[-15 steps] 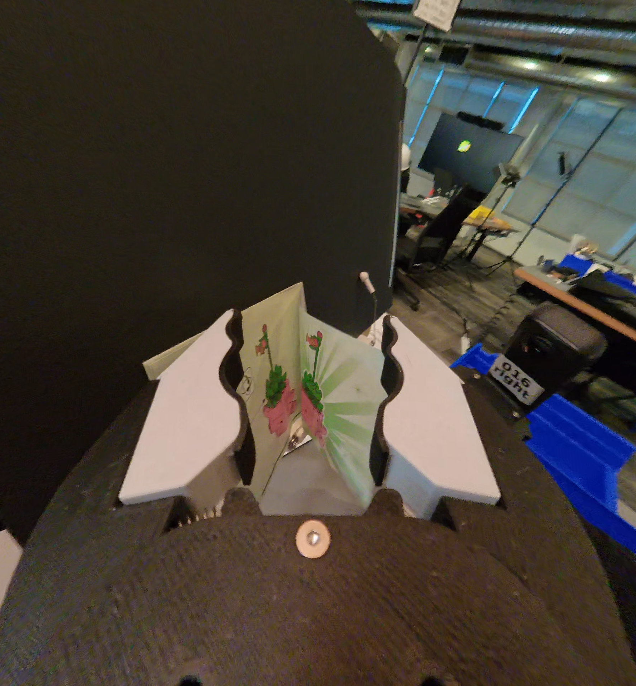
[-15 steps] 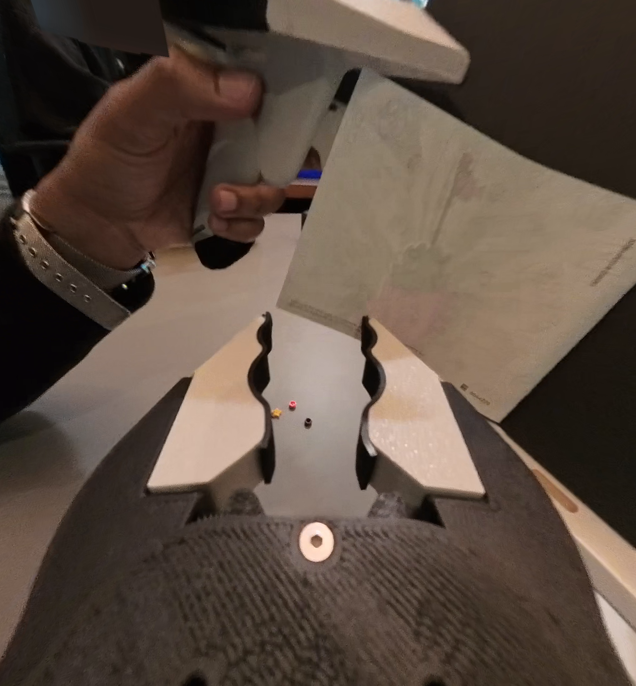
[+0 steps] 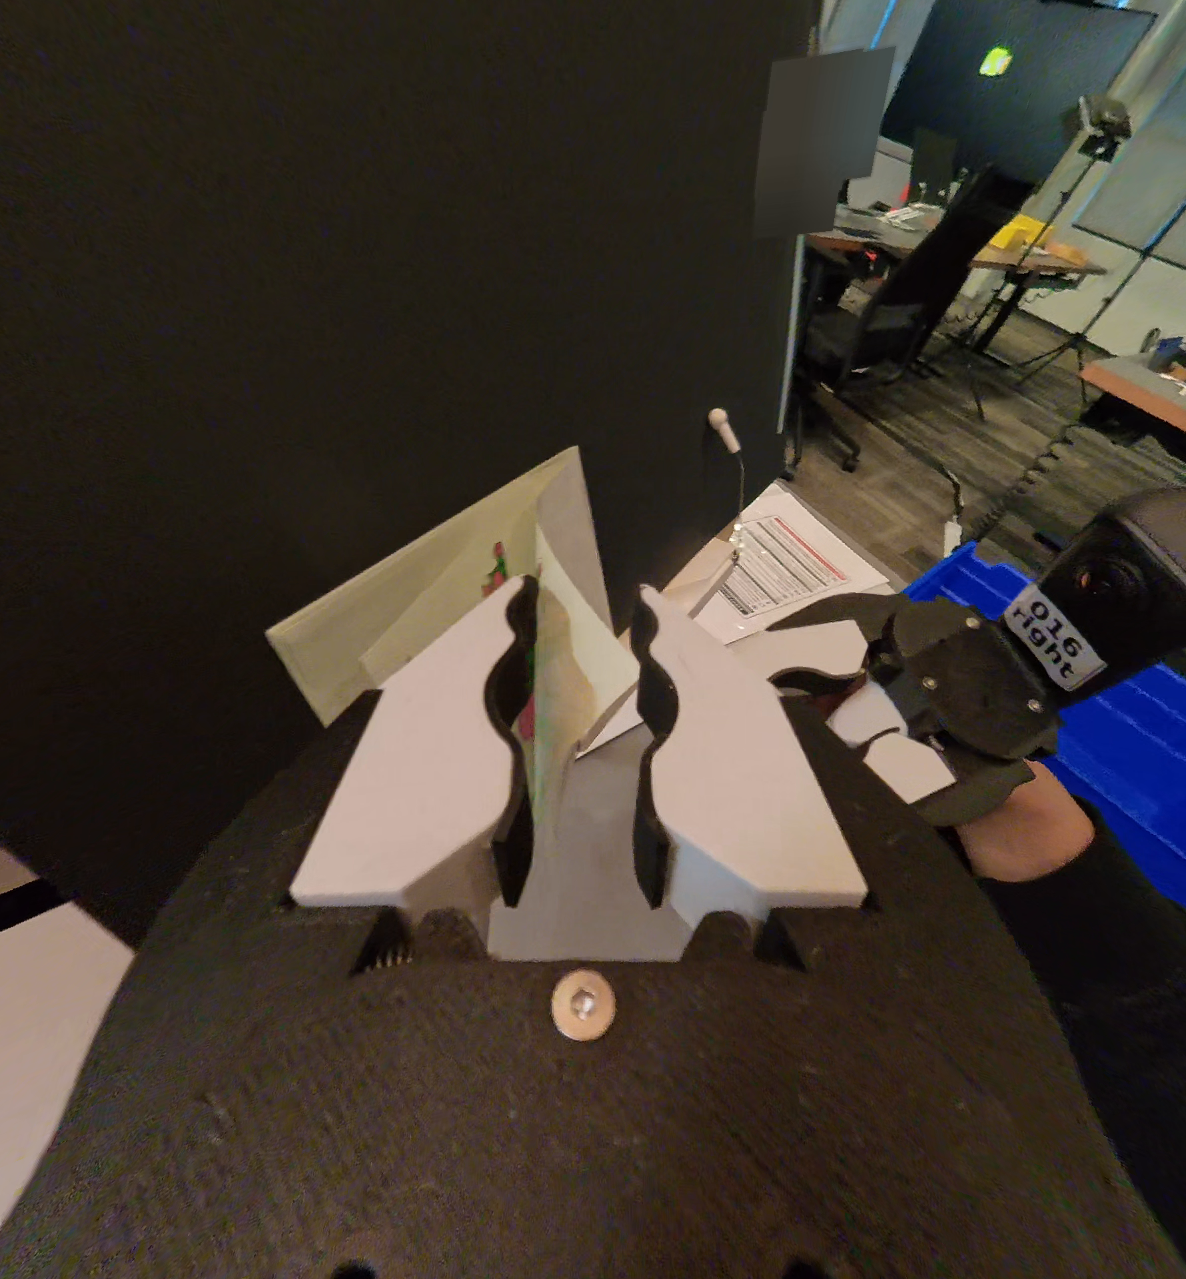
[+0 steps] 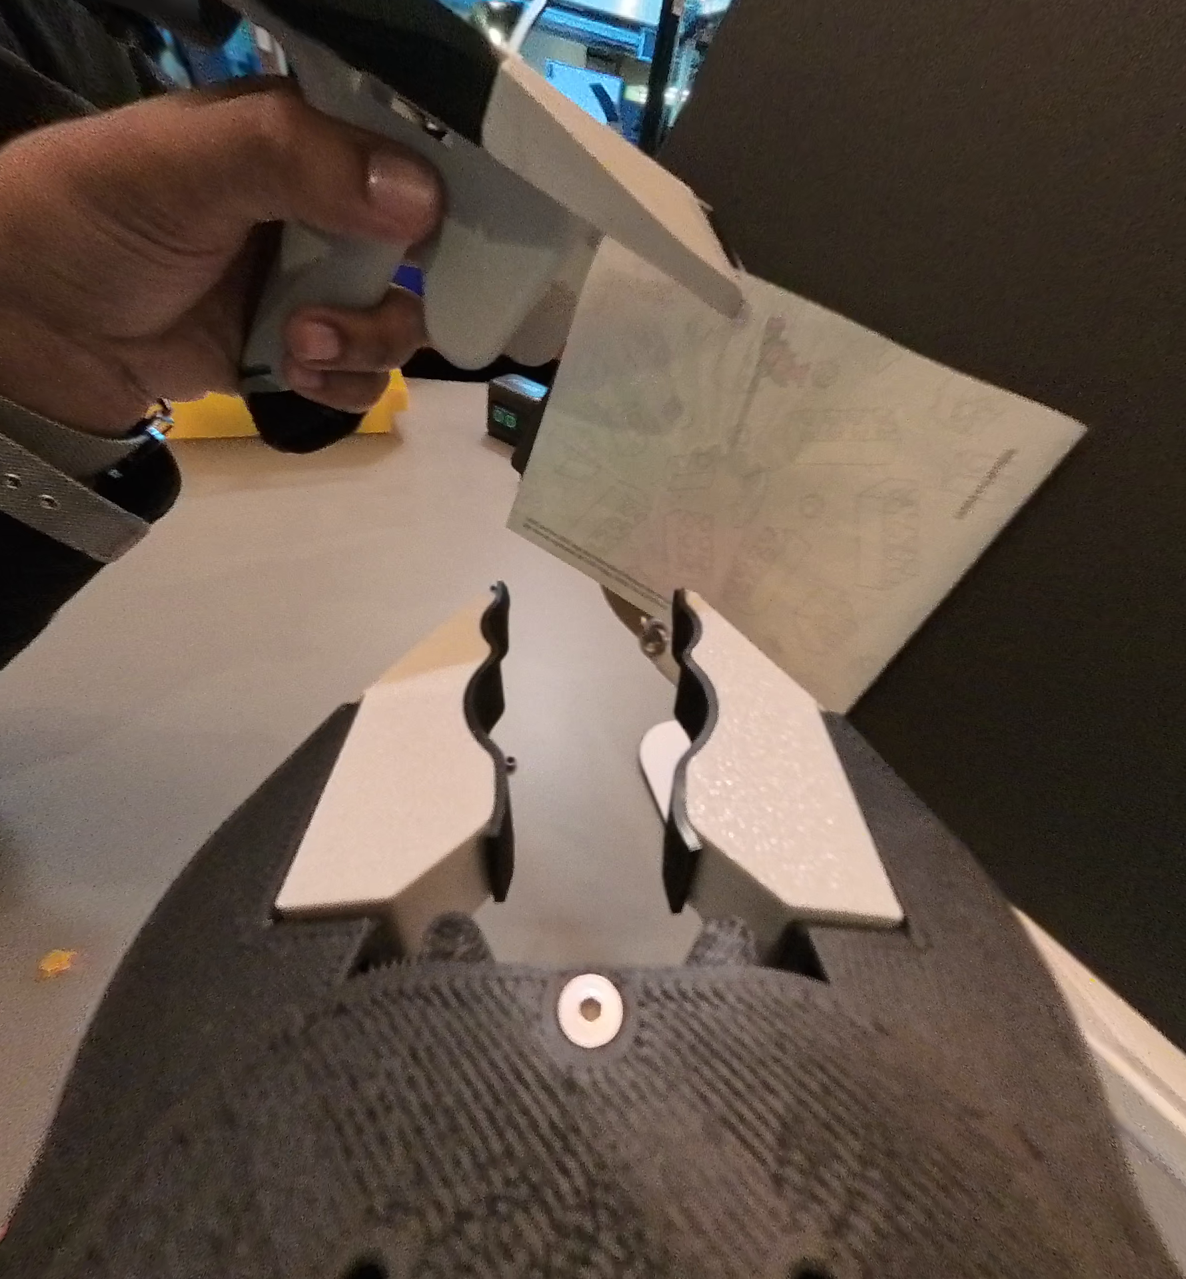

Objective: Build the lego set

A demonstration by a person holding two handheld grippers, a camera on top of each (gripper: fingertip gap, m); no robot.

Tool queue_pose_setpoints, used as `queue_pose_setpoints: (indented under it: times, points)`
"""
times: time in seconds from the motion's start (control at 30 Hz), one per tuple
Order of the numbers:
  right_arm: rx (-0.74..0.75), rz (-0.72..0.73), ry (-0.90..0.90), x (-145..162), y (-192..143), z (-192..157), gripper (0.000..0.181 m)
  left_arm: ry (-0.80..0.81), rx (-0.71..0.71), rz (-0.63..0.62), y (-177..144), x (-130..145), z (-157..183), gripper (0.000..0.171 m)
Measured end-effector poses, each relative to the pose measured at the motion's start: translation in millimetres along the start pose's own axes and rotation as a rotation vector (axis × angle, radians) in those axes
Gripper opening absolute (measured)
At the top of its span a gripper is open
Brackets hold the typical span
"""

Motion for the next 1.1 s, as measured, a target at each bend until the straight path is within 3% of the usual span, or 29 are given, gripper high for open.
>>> queue_pose_setpoints:
  times: [0.07,0.13,0.23,0.37,0.47,0.53,0.6,0.63,0.87,1.1]
  points:
    - [0.051,-0.004,-0.026,-2,-7,9,0.048,-0.023,0.092,0.008,2,-1,14,0.019]
    - [0.098,0.017,-0.030,-7,-16,18,0.051,-0.094,0.303,0.024,0,-4,44,0.022]
    - [0.136,0.088,0.022,-20,-34,30,0.056,-0.212,0.516,0.035,-2,-8,67,0.037]
    - [0.032,0.232,0.129,-43,-51,22,0.081,-0.279,0.542,0.034,8,-5,62,0.043]
    - [0.052,0.202,0.159,-46,-43,23,0.085,-0.298,0.546,0.050,12,-5,60,0.044]
    - [0.143,0.109,0.130,-36,-35,33,0.069,-0.300,0.563,0.049,12,-5,63,0.044]
    - [0.304,0.010,0.108,-22,-38,55,0.016,-0.291,0.560,0.066,11,-8,64,0.044]
    - [0.384,-0.011,0.111,-17,-45,68,0.000,-0.283,0.546,0.082,10,-10,63,0.044]
    - [0.508,0.172,0.367,-6,-102,112,0.000,-0.230,0.415,0.171,0,-22,44,0.044]
    - [0.540,0.195,0.389,1,-117,122,0.000,-0.180,0.379,0.129,7,-15,50,0.045]
Point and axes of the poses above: each gripper's, where its closed fingertips meet, y out along the fingers, x out of its underside, z = x × y across the jaws, the point moved 1 cm from there along -y, back along the fingers, and after that the axes turned 7 degrees about -y, right-handed, at the moved point
